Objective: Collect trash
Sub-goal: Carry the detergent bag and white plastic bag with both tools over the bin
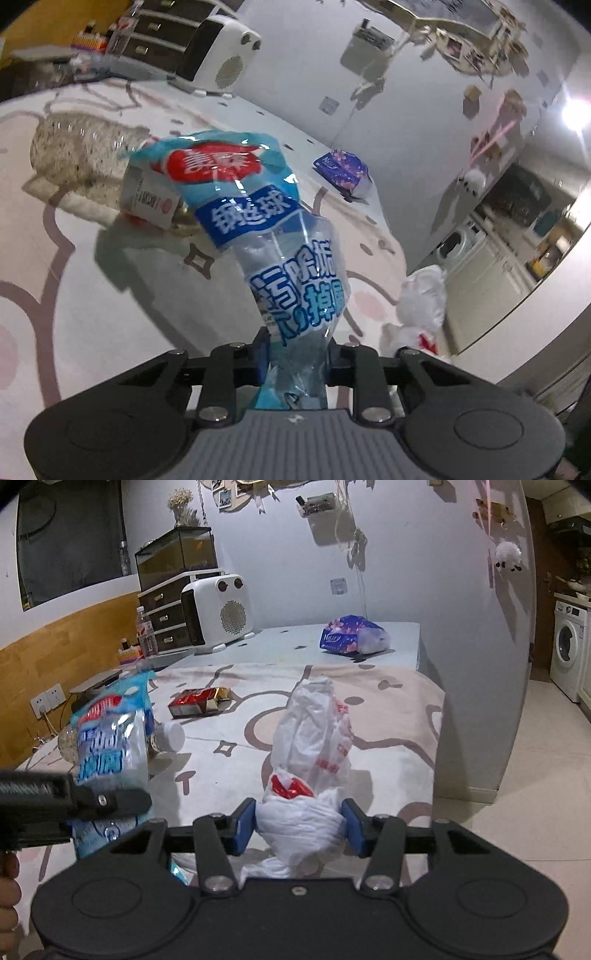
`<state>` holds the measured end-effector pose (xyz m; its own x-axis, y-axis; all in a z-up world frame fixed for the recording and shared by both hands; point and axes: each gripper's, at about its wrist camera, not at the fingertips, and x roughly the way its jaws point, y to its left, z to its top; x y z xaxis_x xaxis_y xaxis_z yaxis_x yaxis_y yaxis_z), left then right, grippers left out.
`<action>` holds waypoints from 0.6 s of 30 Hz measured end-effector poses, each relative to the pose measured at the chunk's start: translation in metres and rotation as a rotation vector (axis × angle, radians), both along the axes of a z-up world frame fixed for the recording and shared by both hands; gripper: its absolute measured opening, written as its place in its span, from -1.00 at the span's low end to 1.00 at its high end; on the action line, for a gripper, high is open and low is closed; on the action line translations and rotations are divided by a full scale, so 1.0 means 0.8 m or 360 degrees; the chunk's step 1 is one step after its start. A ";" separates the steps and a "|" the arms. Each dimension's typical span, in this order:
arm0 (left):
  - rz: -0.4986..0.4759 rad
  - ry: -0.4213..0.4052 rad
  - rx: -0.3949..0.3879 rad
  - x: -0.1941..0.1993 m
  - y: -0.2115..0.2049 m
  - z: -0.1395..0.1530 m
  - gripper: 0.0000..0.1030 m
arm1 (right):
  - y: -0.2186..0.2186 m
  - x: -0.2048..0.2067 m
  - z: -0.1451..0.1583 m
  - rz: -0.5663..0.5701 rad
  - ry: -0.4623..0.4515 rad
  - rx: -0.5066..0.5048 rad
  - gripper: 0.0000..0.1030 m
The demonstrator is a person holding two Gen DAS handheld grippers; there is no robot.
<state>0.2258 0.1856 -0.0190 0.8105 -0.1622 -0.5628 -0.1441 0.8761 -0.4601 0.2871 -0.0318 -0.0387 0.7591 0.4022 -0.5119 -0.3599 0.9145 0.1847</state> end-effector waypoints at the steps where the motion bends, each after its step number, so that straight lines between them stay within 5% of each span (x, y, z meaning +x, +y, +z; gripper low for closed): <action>1: -0.0005 -0.0003 0.0048 -0.002 -0.004 0.003 -0.49 | -0.003 -0.002 0.002 0.0000 -0.0004 0.0002 -0.01; 8: -0.0081 -0.0017 0.0335 -0.017 -0.039 0.021 -0.53 | -0.024 -0.034 0.021 0.0027 -0.0080 -0.0041 -0.02; 18: -0.0164 -0.0153 0.0476 -0.057 -0.096 0.056 -0.53 | -0.073 -0.079 0.051 -0.0001 -0.0166 -0.0025 -0.02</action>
